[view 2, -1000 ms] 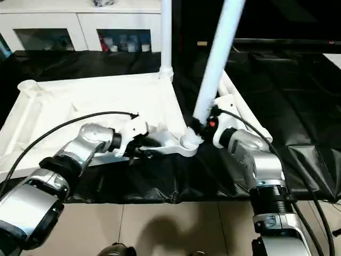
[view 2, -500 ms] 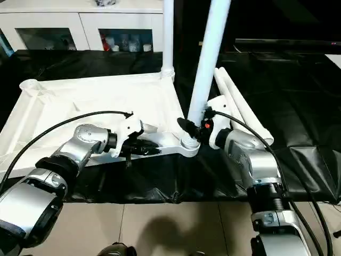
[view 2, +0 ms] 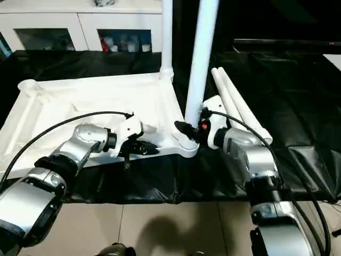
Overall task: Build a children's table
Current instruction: Insert table leg to table base
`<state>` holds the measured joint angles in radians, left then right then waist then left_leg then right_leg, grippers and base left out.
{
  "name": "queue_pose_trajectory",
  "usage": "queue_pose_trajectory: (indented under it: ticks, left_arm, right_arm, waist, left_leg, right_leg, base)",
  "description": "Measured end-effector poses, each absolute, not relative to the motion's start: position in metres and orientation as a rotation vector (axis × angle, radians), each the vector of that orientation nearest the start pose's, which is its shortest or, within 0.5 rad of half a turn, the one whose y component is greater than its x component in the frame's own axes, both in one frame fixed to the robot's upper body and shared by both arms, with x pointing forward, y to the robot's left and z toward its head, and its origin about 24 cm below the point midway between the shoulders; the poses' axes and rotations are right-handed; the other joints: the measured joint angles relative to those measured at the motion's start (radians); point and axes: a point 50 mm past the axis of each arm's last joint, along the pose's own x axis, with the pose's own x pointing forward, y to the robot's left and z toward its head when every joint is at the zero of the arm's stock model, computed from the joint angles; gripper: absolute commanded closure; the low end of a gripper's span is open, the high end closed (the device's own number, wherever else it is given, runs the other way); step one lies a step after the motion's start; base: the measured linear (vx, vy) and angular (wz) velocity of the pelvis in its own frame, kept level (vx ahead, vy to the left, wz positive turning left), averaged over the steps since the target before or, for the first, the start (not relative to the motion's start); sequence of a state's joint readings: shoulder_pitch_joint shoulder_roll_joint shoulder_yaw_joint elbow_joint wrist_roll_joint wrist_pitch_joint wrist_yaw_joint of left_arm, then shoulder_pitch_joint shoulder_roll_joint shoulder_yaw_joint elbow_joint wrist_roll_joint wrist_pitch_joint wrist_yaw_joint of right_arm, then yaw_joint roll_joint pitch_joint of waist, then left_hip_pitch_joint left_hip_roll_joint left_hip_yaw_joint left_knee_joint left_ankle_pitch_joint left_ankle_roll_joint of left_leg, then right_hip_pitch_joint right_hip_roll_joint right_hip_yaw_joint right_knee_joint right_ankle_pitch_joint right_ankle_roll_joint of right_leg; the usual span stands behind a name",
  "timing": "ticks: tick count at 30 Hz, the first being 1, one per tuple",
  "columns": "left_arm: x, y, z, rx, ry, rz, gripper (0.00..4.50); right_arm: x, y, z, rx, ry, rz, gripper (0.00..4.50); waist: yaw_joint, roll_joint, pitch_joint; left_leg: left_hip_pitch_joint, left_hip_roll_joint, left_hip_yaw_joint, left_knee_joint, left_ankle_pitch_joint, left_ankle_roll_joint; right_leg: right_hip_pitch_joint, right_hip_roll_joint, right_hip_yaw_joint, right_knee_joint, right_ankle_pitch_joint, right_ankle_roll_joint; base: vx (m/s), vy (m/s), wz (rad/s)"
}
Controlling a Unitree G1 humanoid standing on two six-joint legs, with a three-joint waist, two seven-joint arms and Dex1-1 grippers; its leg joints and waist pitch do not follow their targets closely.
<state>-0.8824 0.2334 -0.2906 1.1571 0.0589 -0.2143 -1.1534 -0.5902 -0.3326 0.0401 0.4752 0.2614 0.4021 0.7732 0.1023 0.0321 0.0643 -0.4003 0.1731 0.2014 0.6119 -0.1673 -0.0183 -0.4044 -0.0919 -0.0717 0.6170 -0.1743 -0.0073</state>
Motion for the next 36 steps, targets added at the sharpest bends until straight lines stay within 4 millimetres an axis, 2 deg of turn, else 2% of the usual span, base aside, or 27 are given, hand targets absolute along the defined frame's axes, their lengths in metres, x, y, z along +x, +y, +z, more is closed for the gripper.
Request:
queue_pose_trajectory:
  ticks: [4,5,6,8,11,13,17,19,22,28,36]
  left_arm:
    - [0.3485,0.1077,0.0545,0.429,0.401,-1.347,4.5]
    - [0.3487,0.1083,0.0546,0.407,0.408,-1.344,4.06]
    - [0.3486,0.1085,0.0543,0.391,0.417,-1.344,3.95]
    - [0.348,0.109,0.0535,0.365,0.432,-1.348,3.95]
    - [0.3477,0.1094,0.0529,0.366,0.435,-1.35,3.57]
    - [0.3477,0.1091,0.0528,0.386,0.427,-1.351,3.52]
    - [0.3477,0.1095,0.0524,0.386,0.426,-1.351,3.52]
    - [0.3478,0.1097,0.0526,0.385,0.428,-1.35,3.8]
    - [0.3479,0.1102,0.0528,0.381,0.429,-1.351,3.9]
    - [0.3492,0.1134,0.0543,0.401,0.443,-1.35,4.39]
    - [0.349,0.1135,0.0544,0.419,0.442,-1.355,4.5]
  right_arm:
    - [0.3412,-0.1586,0.0818,0.022,0.324,0.805,2.57]
    - [0.3409,-0.159,0.0813,0.023,0.327,0.811,2.57]
    - [0.3407,-0.1593,0.0811,0.023,0.328,0.817,2.57]
    - [0.3406,-0.1597,0.0808,0.019,0.329,0.819,2.57]
    - [0.3407,-0.1599,0.0802,0.017,0.326,0.822,2.57]
    - [0.3408,-0.16,0.0799,0.016,0.325,0.822,2.57]
    - [0.3412,-0.1598,0.0795,0.018,0.327,0.823,2.57]
    - [0.3412,-0.1598,0.0794,0.017,0.327,0.824,2.57]
    - [0.3411,-0.1598,0.0794,0.01,0.324,0.831,2.57]
    - [0.3409,-0.1597,0.079,0.008,0.318,0.84,2.57]
    - [0.3402,-0.1602,0.0782,0.021,0.305,0.844,2.57]
  waist:
    - [0.001,-0.005,-0.002]
    - [0.001,-0.006,-0.003]
    - [0.001,-0.006,-0.003]
    - [0.002,-0.007,-0.003]
    - [0.002,-0.007,-0.003]
    - [0.002,-0.007,-0.003]
    - [0.002,-0.007,-0.003]
    - [0.002,-0.007,-0.003]
    - [0.002,-0.007,-0.003]
    - [0.0,-0.007,-0.003]
    - [0.0,-0.007,-0.003]
  left_leg:
    - [0.0,0.0,0.0,0.0,0.0,0.0]
    - [0.0,0.0,0.0,0.0,0.0,0.0]
    - [0.0,0.0,0.0,0.0,0.0,0.0]
    - [0.0,0.0,0.0,0.0,0.0,0.0]
    - [0.0,0.0,0.0,0.0,0.0,0.0]
    - [0.001,0.0,0.0,0.0,0.0,0.0]
    - [0.002,0.0,0.0,0.0,0.0,0.0]
    - [0.002,0.0,0.0,0.0,0.0,0.0]
    - [0.002,0.0,0.0,0.0,0.0,0.0]
    - [0.002,0.0,0.0,-0.001,0.0,0.0]
    - [0.002,0.0,0.0,-0.002,0.0,0.0]
  right_leg:
    - [0.0,0.0,0.0,0.0,0.0,0.0]
    - [0.0,0.0,0.0,0.0,0.0,0.0]
    - [0.0,0.0,0.0,0.0,0.0,0.0]
    - [0.0,0.0,0.0,0.0,0.0,0.0]
    - [0.0,0.0,0.0,0.0,0.0,0.0]
    - [0.0,0.0,0.0,0.0,0.0,0.0]
    - [0.001,0.0,0.0,0.0,0.0,0.0]
    - [0.001,0.0,0.0,0.0,0.0,0.0]
    - [0.001,0.0,0.0,0.0,0.0,0.0]
    - [0.001,0.0,0.0,0.0,0.0,0.0]
    - [0.001,0.0,0.0,-0.001,0.0,0.0]
  base:
    - [0.0,0.0,0.0]
    - [0.0,0.0,0.0]
    - [0.0,0.0,0.0]
    - [0.0,0.0,0.0]
    - [0.0,0.0,0.0]
    - [0.0,0.0,0.0]
    - [0.0,0.0,0.0]
    - [0.0,0.0,0.0]
    - [0.0,0.0,0.0]
    - [0.0,0.0,0.0]
    - [0.0,0.0,0.0]
